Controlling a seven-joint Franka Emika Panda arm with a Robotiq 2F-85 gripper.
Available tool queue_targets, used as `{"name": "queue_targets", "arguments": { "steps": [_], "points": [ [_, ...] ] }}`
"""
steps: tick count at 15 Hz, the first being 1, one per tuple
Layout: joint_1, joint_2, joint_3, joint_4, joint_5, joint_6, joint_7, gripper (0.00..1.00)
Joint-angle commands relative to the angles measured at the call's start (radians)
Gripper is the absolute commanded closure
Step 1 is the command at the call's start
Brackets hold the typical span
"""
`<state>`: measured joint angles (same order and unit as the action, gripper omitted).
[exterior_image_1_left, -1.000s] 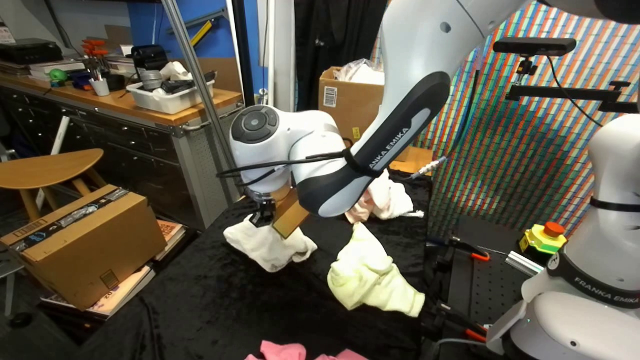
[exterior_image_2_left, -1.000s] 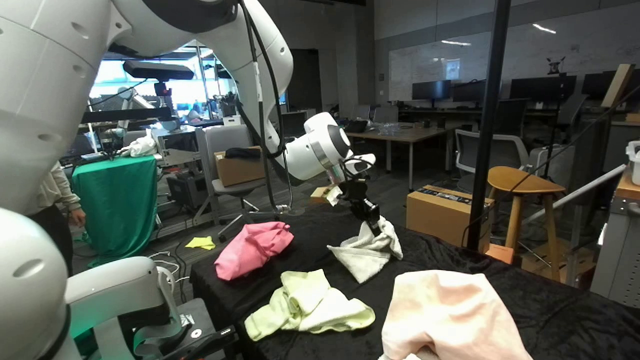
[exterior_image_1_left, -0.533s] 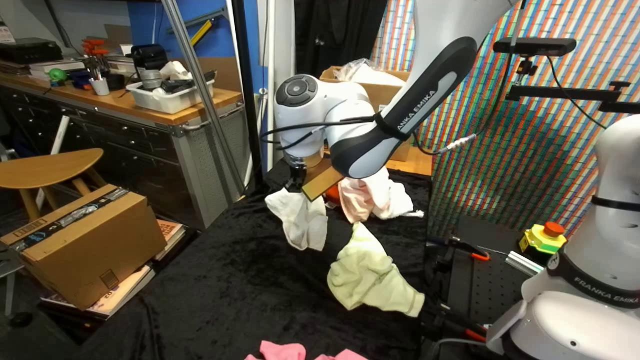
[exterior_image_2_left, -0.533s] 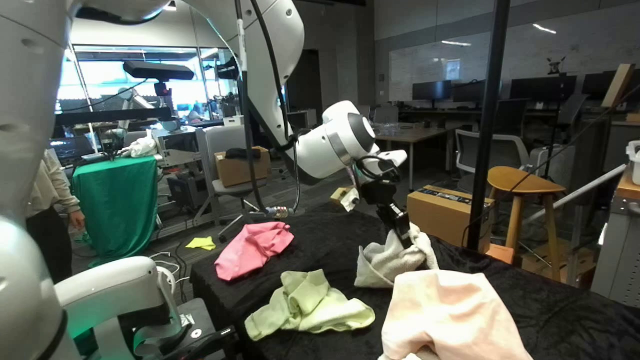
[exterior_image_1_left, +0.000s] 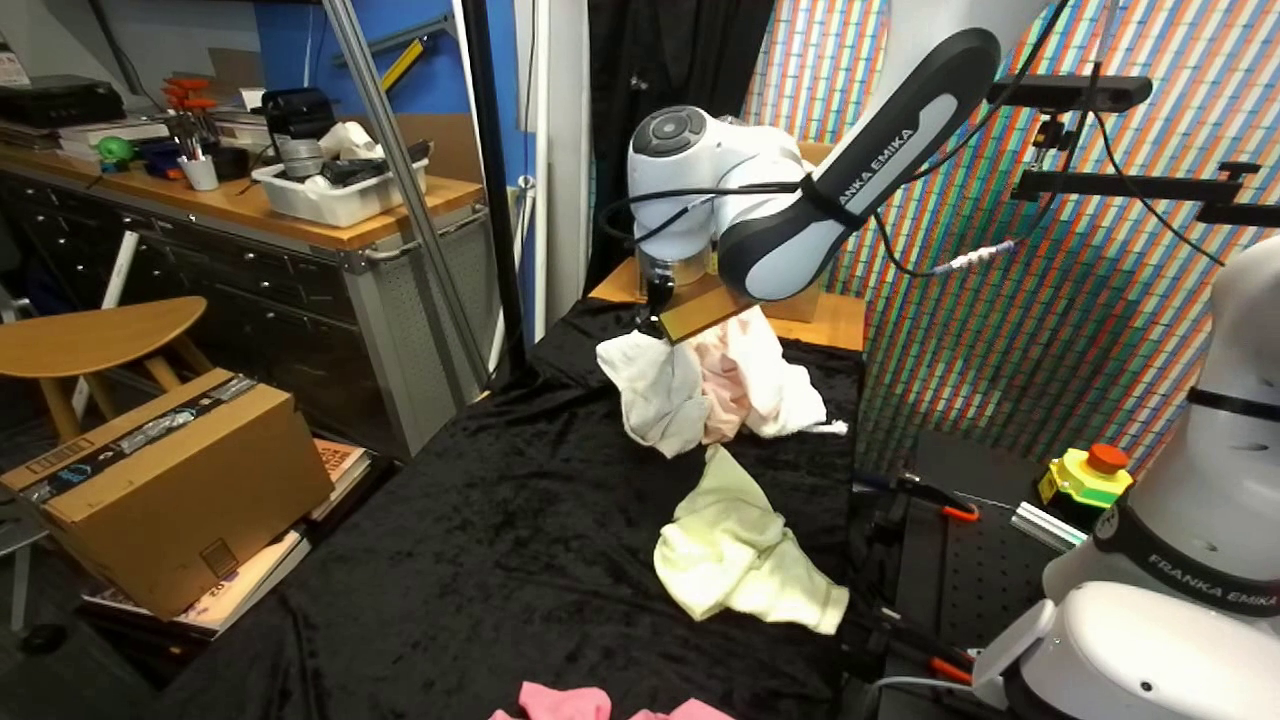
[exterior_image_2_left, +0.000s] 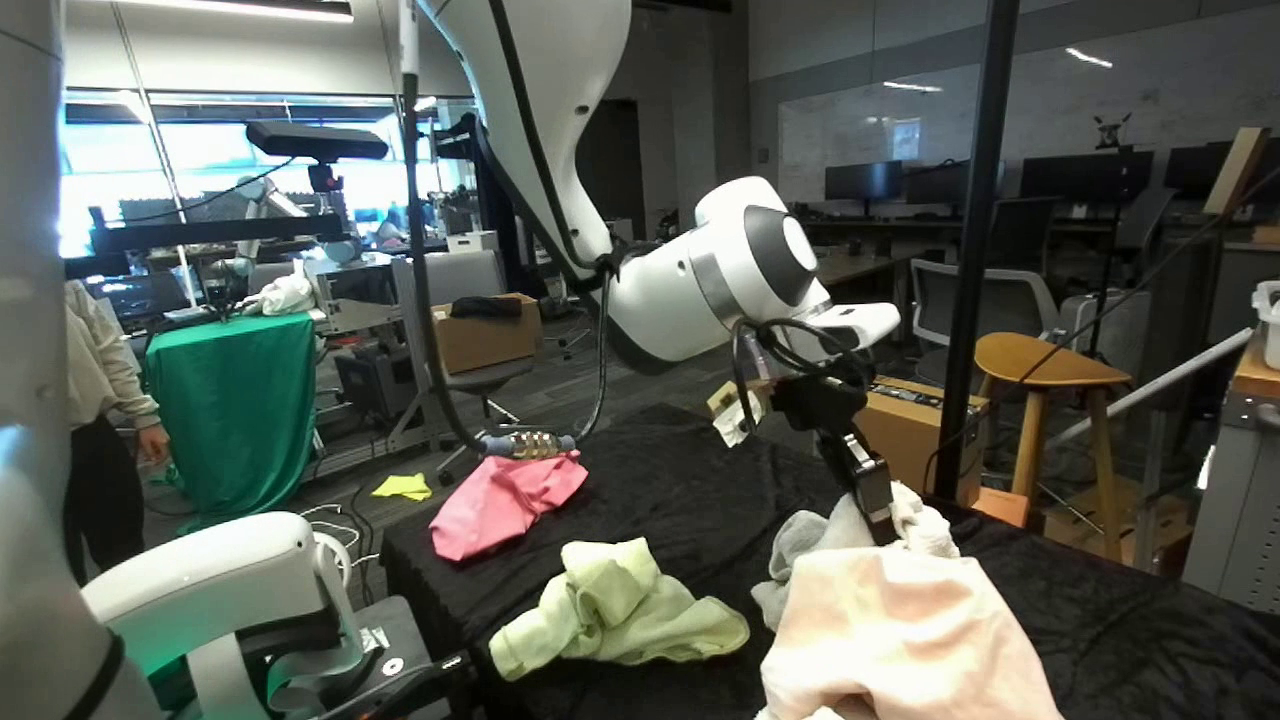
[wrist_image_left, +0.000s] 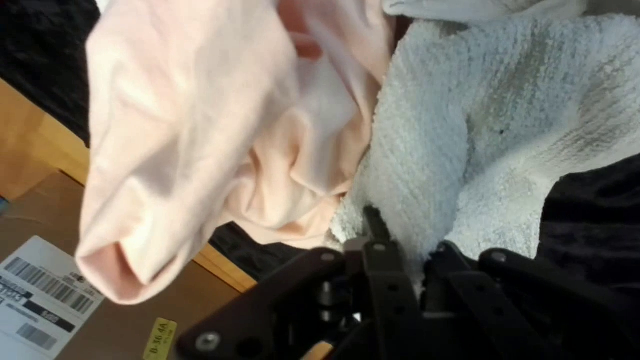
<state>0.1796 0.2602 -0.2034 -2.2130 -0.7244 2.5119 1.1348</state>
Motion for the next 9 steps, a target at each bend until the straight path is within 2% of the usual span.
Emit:
{"name": "queue_targets", "arguments": {
  "steps": [1, 3, 4, 5, 7, 9],
  "points": [
    [-0.056, -0.079, 0.019, -0.071, -0.014, 0.021, 0.057, 0.96],
    [-0.073, -0.090, 0.027, -0.082, -0.008, 0.013, 0.065, 0.96],
    [-0.080, -0.090, 0.033, -0.083, -0.001, 0.009, 0.060, 0.92],
    [-0.085, -0.092, 0.040, -0.088, 0.004, 0.009, 0.054, 0.67],
    [-0.091, -0.090, 0.051, -0.088, 0.009, 0.000, 0.048, 0.60],
    [-0.093, -0.089, 0.060, -0.089, 0.012, -0.006, 0.042, 0.45]
  ]
}}
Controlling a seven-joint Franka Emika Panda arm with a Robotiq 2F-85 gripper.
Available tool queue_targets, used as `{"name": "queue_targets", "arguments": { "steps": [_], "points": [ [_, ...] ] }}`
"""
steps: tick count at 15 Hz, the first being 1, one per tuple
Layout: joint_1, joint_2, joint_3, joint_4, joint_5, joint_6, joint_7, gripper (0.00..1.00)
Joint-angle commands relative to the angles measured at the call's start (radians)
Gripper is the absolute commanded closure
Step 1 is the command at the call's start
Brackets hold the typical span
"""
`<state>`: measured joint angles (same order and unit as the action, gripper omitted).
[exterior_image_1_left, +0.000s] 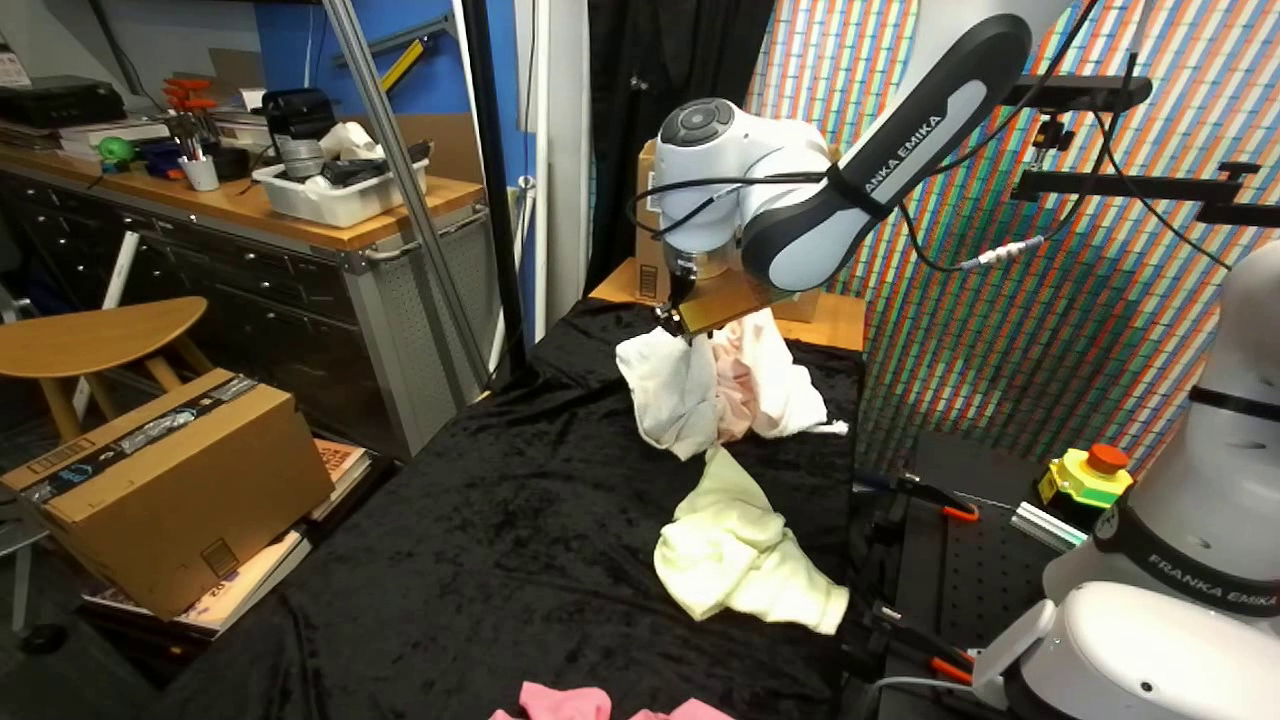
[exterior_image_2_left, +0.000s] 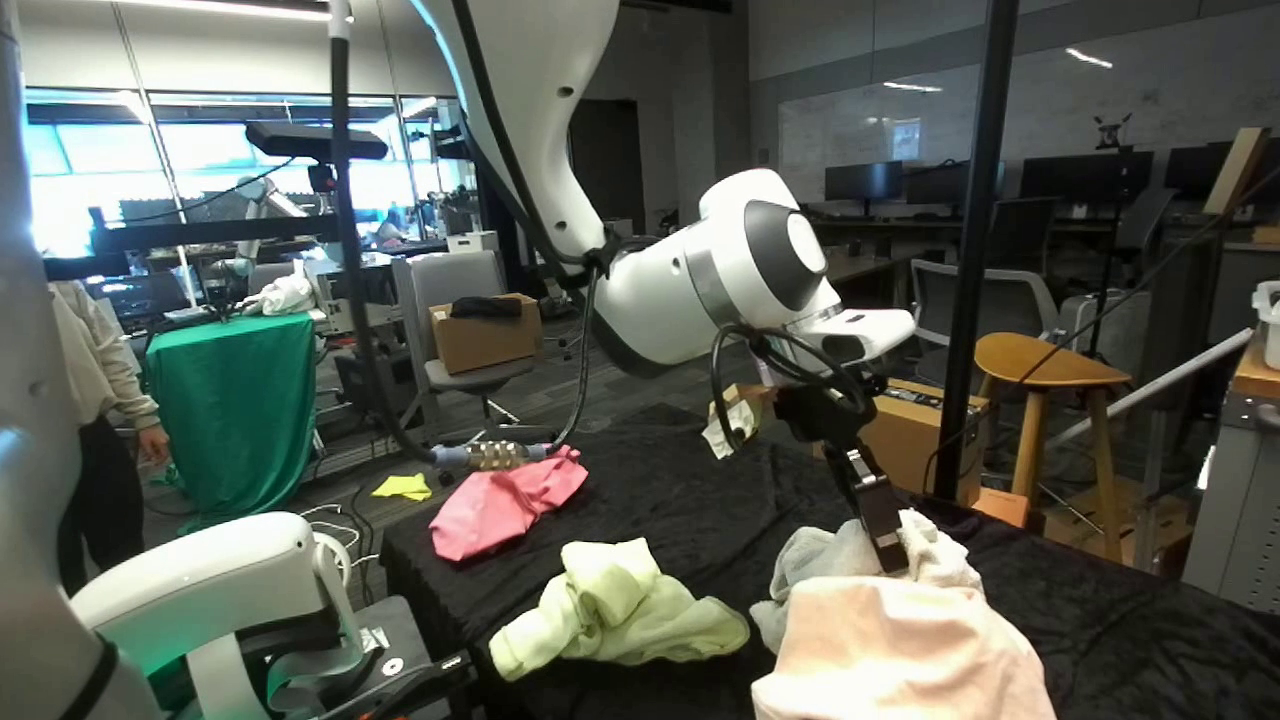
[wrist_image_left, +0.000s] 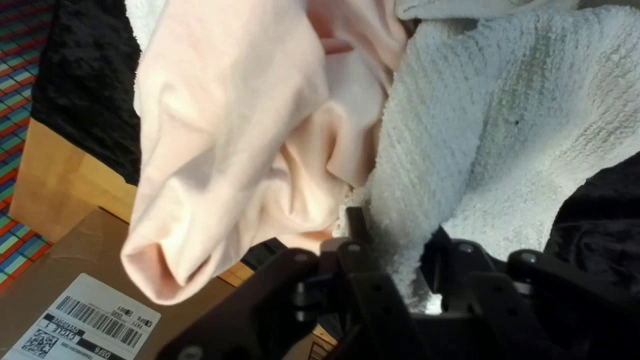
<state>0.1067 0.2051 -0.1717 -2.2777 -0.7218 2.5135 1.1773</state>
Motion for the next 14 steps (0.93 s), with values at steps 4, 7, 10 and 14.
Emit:
{"name": "queue_targets", "arguments": {
  "steps": [4, 7, 10, 14],
  "points": [
    [-0.027, -0.036, 0.039, -0.026, 0.018, -0.014, -0.013, 0.14],
    [-0.032, -0.052, 0.050, -0.033, 0.042, -0.031, -0.034, 0.00],
    [-0.038, -0.079, 0.062, -0.045, 0.078, -0.035, -0.067, 0.00],
    [-0.042, -0.120, 0.083, -0.065, 0.151, -0.040, -0.142, 0.01]
  ]
}}
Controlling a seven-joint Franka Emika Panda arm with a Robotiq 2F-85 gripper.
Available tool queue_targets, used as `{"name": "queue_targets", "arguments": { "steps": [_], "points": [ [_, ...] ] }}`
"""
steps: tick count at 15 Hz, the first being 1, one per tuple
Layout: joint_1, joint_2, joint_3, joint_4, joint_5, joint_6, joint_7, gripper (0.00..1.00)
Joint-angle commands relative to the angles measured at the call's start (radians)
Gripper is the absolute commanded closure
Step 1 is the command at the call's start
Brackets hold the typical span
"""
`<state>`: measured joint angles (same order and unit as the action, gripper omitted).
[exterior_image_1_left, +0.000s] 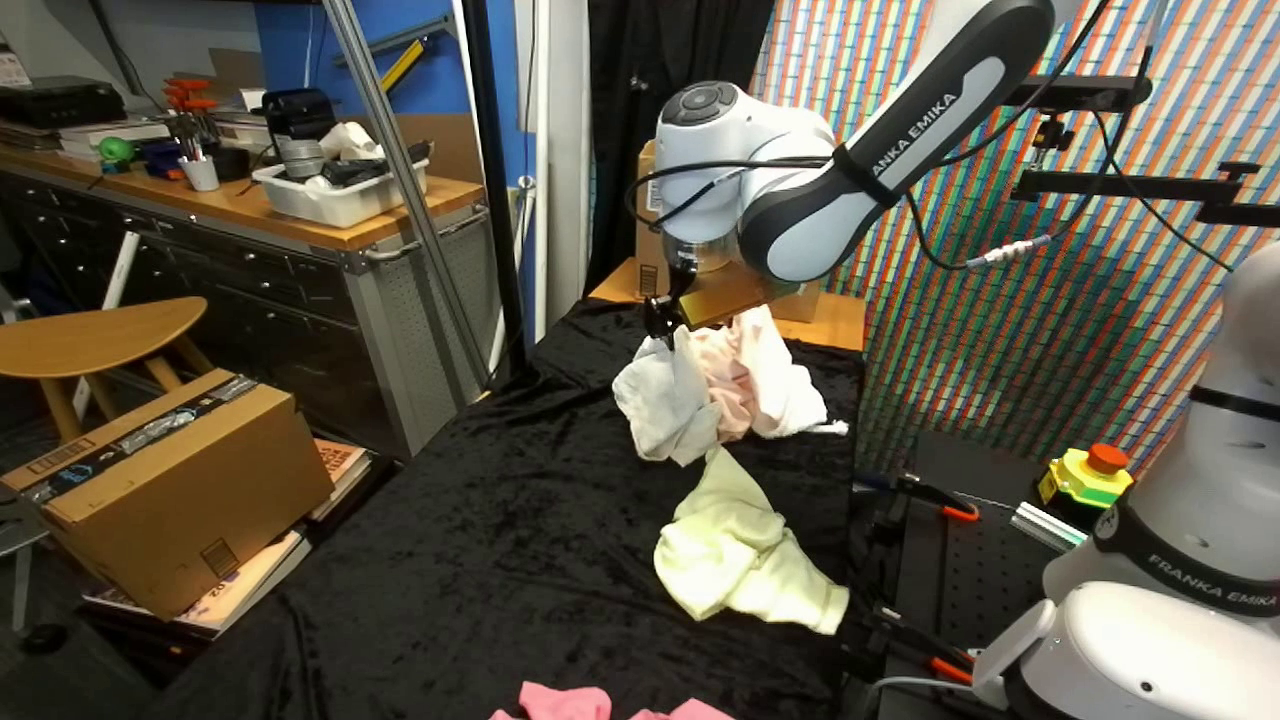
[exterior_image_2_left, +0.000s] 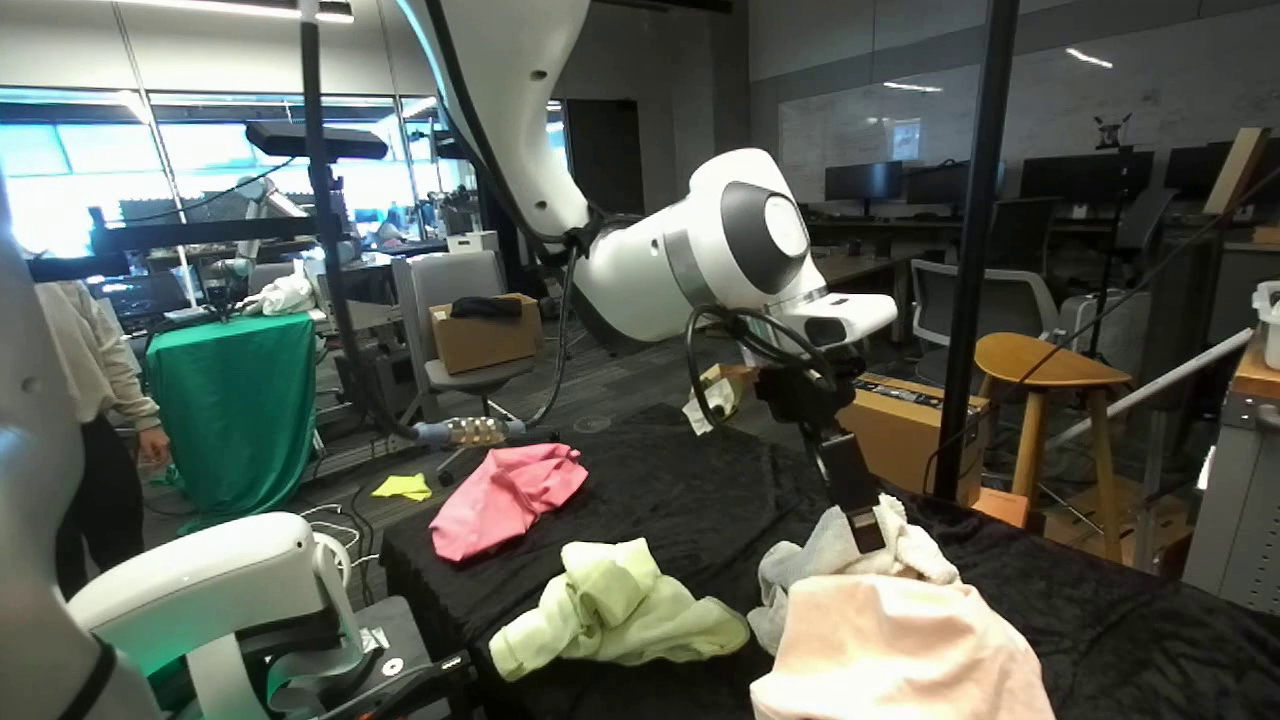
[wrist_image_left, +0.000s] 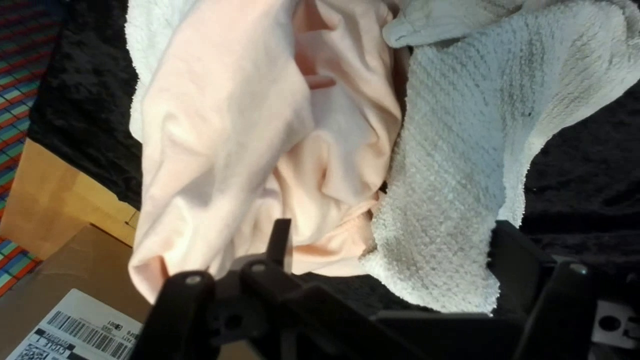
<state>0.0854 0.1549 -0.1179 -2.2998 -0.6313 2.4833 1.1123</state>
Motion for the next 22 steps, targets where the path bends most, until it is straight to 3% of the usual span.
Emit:
{"name": "queue_targets", "arguments": {
  "steps": [1, 12, 16, 22],
  "points": [
    [-0.023, -0.084, 0.038, -0.053, 0.096, -0.011, -0.114, 0.00],
    [-0.001, -0.160, 0.150, -0.174, 0.483, -0.076, -0.528, 0.00],
    [0.014, -0.138, 0.190, -0.187, 0.615, -0.086, -0.584, 0.00],
    [0.048, -0.087, 0.234, -0.229, 0.723, -0.046, -0.591, 0.00]
  ]
}}
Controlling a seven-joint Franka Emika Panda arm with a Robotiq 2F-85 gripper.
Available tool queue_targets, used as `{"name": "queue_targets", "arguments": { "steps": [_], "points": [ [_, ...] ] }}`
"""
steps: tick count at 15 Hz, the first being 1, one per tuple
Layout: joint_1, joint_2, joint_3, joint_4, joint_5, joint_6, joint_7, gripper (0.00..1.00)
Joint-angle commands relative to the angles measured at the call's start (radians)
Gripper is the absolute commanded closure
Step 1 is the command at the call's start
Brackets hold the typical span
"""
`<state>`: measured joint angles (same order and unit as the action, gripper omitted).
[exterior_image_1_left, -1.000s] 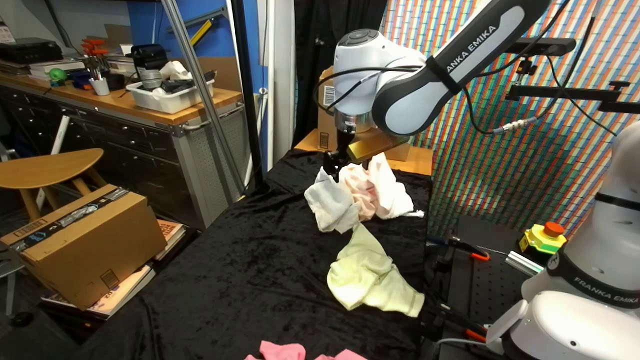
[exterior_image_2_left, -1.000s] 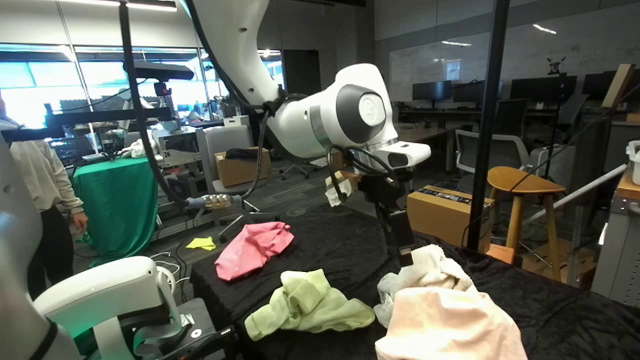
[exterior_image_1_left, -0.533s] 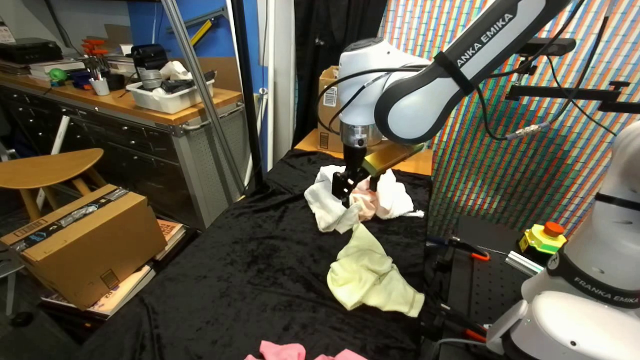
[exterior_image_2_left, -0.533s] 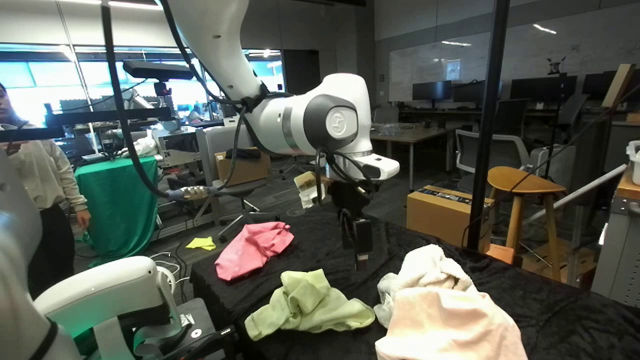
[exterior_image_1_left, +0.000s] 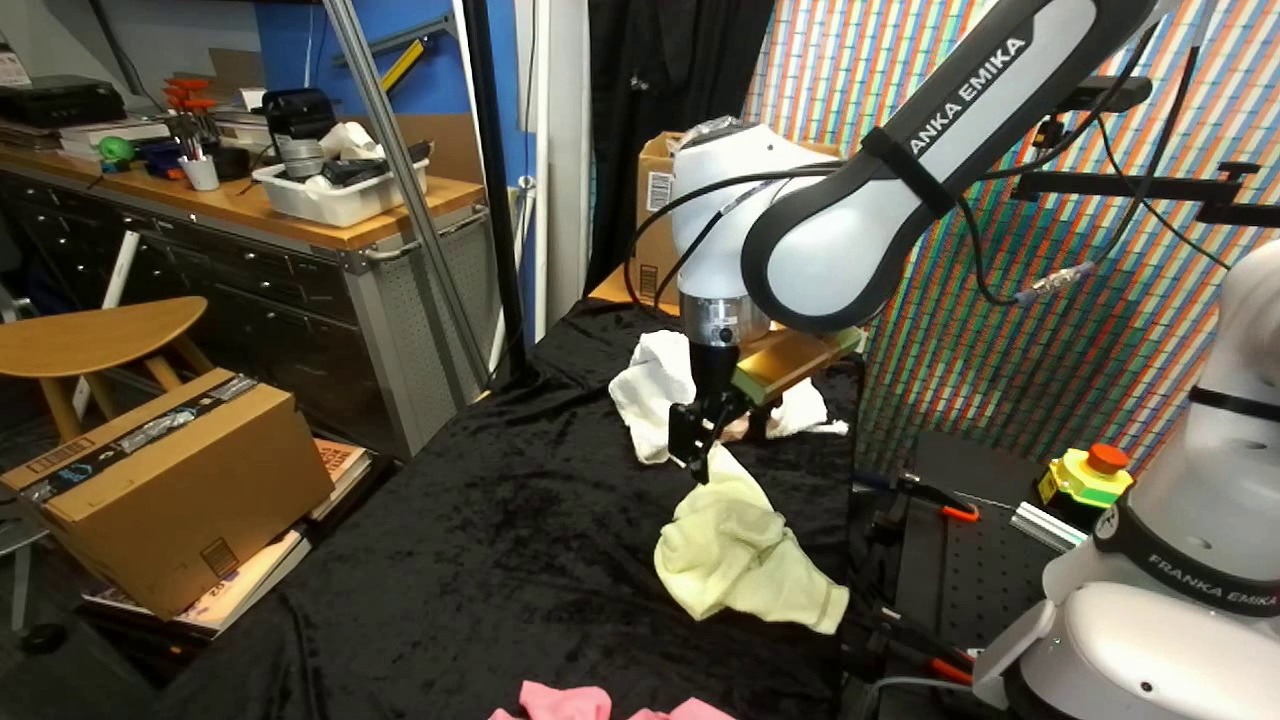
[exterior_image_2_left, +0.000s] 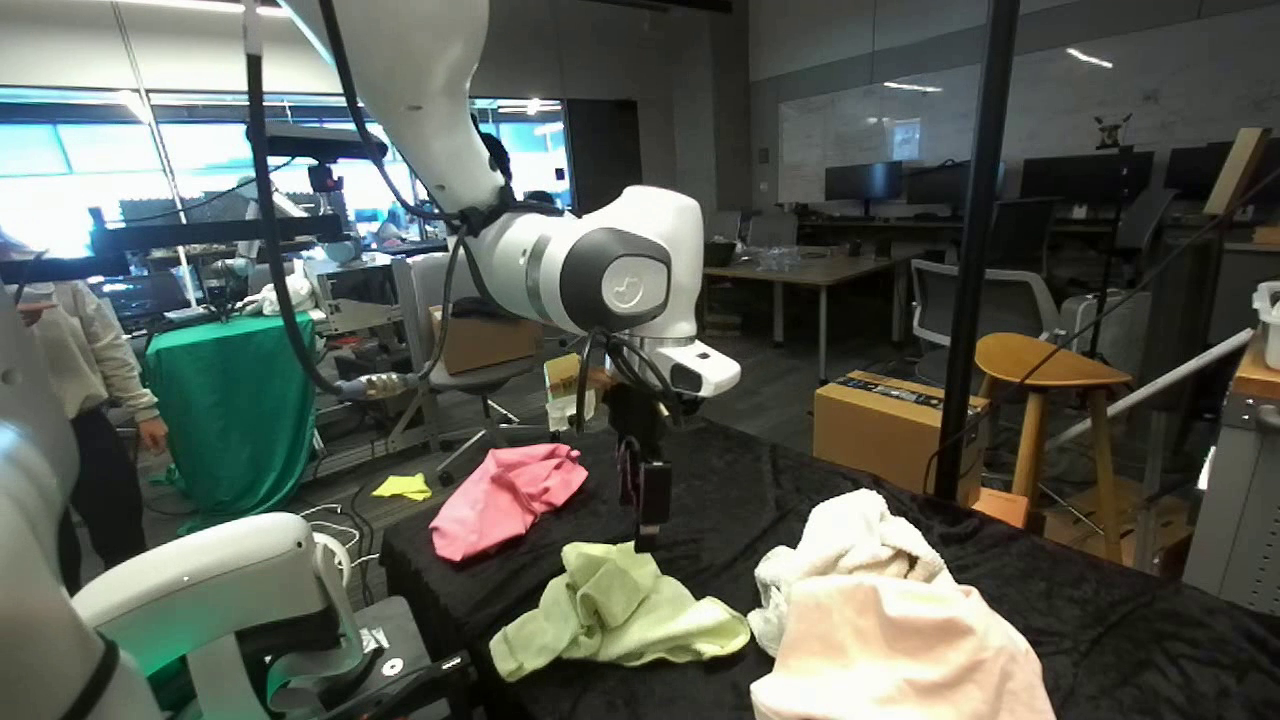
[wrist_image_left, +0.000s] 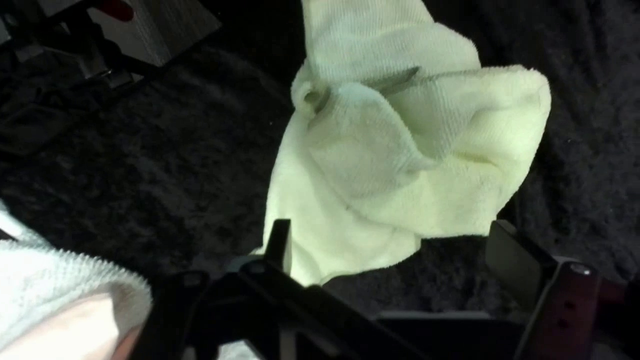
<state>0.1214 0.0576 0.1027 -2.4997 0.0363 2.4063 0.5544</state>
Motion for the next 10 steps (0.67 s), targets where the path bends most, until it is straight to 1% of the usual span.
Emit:
{"name": "queue_targets", "arguments": {
  "steps": [1, 7, 10],
  "points": [
    [0.014, 0.019, 0.017, -0.037, 0.079, 0.031, -0.044, 0.00],
    [0.020, 0.081, 0.019, -0.111, 0.114, 0.123, -0.090, 0.00],
    [0.016, 0.102, 0.029, -0.127, 0.171, 0.173, -0.143, 0.00]
  ]
}}
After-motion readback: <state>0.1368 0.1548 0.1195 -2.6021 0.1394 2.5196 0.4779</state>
